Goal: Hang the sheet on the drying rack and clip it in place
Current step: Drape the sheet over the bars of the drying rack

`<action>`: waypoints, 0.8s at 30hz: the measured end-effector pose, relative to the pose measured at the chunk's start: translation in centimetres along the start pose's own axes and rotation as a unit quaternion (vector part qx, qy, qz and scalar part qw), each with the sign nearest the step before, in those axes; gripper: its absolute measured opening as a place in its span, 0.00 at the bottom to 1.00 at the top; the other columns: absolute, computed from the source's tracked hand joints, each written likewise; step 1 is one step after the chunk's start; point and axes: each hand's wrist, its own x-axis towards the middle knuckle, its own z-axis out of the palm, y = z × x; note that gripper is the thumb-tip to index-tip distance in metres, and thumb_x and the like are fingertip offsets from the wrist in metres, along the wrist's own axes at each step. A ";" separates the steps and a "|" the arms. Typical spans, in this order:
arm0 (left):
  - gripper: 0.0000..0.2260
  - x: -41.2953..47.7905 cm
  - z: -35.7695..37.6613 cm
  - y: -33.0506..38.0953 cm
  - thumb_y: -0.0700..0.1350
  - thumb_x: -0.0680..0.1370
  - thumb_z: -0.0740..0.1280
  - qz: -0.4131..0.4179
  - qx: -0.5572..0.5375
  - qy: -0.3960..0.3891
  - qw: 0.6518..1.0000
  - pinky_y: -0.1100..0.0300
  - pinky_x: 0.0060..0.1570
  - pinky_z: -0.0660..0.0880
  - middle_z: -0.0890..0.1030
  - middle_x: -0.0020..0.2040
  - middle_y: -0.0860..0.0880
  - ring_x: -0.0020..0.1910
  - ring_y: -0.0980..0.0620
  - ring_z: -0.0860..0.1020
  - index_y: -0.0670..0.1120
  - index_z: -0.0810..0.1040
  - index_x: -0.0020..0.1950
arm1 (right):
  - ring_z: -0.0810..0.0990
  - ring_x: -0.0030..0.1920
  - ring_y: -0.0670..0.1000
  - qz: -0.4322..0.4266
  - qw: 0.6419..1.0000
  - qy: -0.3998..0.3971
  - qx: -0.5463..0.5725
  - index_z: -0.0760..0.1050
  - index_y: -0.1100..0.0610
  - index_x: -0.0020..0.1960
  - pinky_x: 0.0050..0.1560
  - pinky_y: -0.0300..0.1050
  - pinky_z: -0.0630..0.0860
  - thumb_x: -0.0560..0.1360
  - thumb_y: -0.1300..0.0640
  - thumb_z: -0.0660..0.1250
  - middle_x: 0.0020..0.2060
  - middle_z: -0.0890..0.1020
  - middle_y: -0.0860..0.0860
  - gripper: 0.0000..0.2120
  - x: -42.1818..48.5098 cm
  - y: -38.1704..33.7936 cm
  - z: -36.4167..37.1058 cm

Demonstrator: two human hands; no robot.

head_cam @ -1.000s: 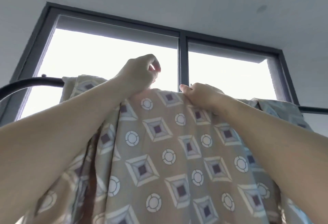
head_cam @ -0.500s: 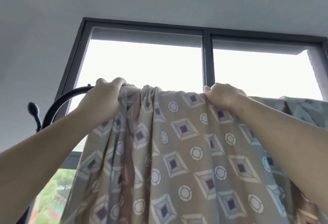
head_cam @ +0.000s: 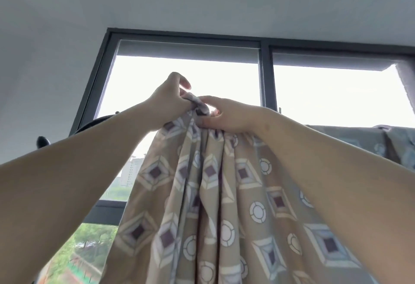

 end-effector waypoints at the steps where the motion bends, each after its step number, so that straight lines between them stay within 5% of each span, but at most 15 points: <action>1: 0.16 -0.1 0.2 -0.2 0.41 0.73 0.68 0.001 0.003 0.001 1.000 0.59 0.38 0.72 0.76 0.45 0.48 0.42 0.50 0.76 0.45 0.66 0.57 | 0.72 0.61 0.50 0.016 1.000 -0.002 -0.013 0.67 0.53 0.69 0.58 0.39 0.65 0.78 0.50 0.62 0.62 0.74 0.49 0.21 0.0 0.4 0.1; 6: 0.17 -0.7 1.4 0.1 0.51 0.71 0.70 0.008 0.116 0.041 0.992 0.58 0.36 0.66 0.72 0.44 0.50 0.40 0.52 0.71 0.46 0.68 0.54 | 0.75 0.53 0.52 0.044 0.997 0.064 0.004 0.77 0.61 0.56 0.53 0.45 0.70 0.79 0.53 0.60 0.53 0.79 0.55 0.13 0.4 1.3 0.0; 11: 0.24 -3.2 2.4 -0.6 0.57 0.71 0.69 -0.004 0.231 0.070 0.970 0.55 0.40 0.71 0.68 0.51 0.49 0.45 0.46 0.75 0.46 0.63 0.57 | 0.69 0.43 0.50 0.063 0.994 0.087 -0.034 0.71 0.55 0.36 0.36 0.39 0.64 0.79 0.56 0.59 0.36 0.73 0.49 0.13 1.4 2.2 0.4; 13: 0.28 -4.3 3.1 -1.5 0.58 0.70 0.70 -0.032 0.246 0.026 0.968 0.50 0.45 0.75 0.66 0.53 0.48 0.47 0.45 0.74 0.46 0.60 0.60 | 0.70 0.45 0.51 0.084 0.990 0.102 -0.047 0.69 0.52 0.34 0.40 0.43 0.66 0.79 0.55 0.58 0.37 0.74 0.49 0.14 1.8 2.9 0.6; 16: 0.28 -5.7 3.4 -2.6 0.52 0.68 0.74 -0.143 0.124 -0.100 0.977 0.51 0.45 0.78 0.72 0.52 0.48 0.48 0.47 0.76 0.46 0.61 0.58 | 0.74 0.48 0.55 0.118 0.980 0.141 -0.077 0.69 0.49 0.33 0.49 0.46 0.71 0.78 0.54 0.58 0.44 0.77 0.52 0.14 2.1 3.8 0.8; 20: 0.07 -7.1 2.2 -3.6 0.38 0.73 0.71 -0.260 0.100 -0.359 0.891 0.61 0.31 0.80 0.83 0.39 0.49 0.35 0.52 0.82 0.44 0.76 0.49 | 0.76 0.48 0.58 0.160 0.958 0.220 -0.091 0.70 0.51 0.36 0.51 0.50 0.74 0.76 0.58 0.57 0.45 0.78 0.54 0.11 2.1 4.5 0.9; 24: 0.04 -4.4 -0.6 -1.3 0.37 0.73 0.71 -0.245 0.188 -0.341 0.888 0.65 0.24 0.76 0.81 0.32 0.49 0.27 0.55 0.79 0.42 0.77 0.44 | 0.72 0.44 0.56 0.211 0.928 0.291 -0.098 0.75 0.55 0.46 0.44 0.44 0.67 0.76 0.62 0.56 0.44 0.76 0.55 0.09 1.3 5.9 -0.6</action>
